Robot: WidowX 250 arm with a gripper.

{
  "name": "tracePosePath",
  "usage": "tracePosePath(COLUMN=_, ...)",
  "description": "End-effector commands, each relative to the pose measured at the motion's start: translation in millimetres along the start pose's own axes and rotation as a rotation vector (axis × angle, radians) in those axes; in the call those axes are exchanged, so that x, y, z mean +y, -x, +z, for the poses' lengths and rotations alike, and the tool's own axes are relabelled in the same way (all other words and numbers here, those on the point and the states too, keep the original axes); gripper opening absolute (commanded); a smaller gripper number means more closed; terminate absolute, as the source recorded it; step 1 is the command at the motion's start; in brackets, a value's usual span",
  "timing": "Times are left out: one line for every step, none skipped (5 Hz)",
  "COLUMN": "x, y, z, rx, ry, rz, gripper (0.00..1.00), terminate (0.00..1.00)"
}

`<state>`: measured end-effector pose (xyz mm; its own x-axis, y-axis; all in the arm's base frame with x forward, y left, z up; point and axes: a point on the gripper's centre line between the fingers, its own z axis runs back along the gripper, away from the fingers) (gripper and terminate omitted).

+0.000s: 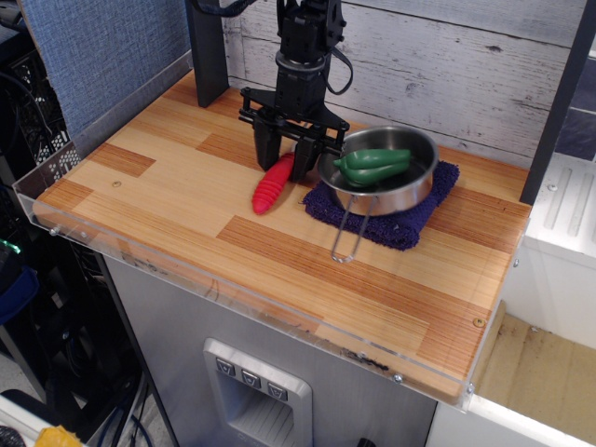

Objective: Pick up the red fork and place it on the left of the pot

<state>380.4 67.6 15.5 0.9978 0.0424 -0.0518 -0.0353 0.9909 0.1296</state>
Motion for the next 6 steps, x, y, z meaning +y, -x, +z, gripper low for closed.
tracePosePath(x=6, y=1, z=30, rx=-0.076, ry=0.017, rz=-0.03, gripper=1.0, terminate=0.0)
tracePosePath(x=8, y=8, z=48, rx=-0.13, ry=0.048, rz=-0.02, gripper=1.0, terminate=0.0)
tracePosePath(x=19, y=20, z=72, rx=-0.255, ry=0.107, rz=0.031, gripper=1.0, terminate=0.0)
tracePosePath(x=33, y=28, z=92, rx=-0.304, ry=0.126, rz=0.054, gripper=1.0, terminate=0.0)
tracePosePath(x=39, y=33, z=102, rx=-0.32, ry=0.139, rz=0.053, gripper=1.0, terminate=0.0)
tracePosePath(x=39, y=34, z=106, rx=-0.325, ry=0.148, rz=0.043, gripper=1.0, terminate=0.0)
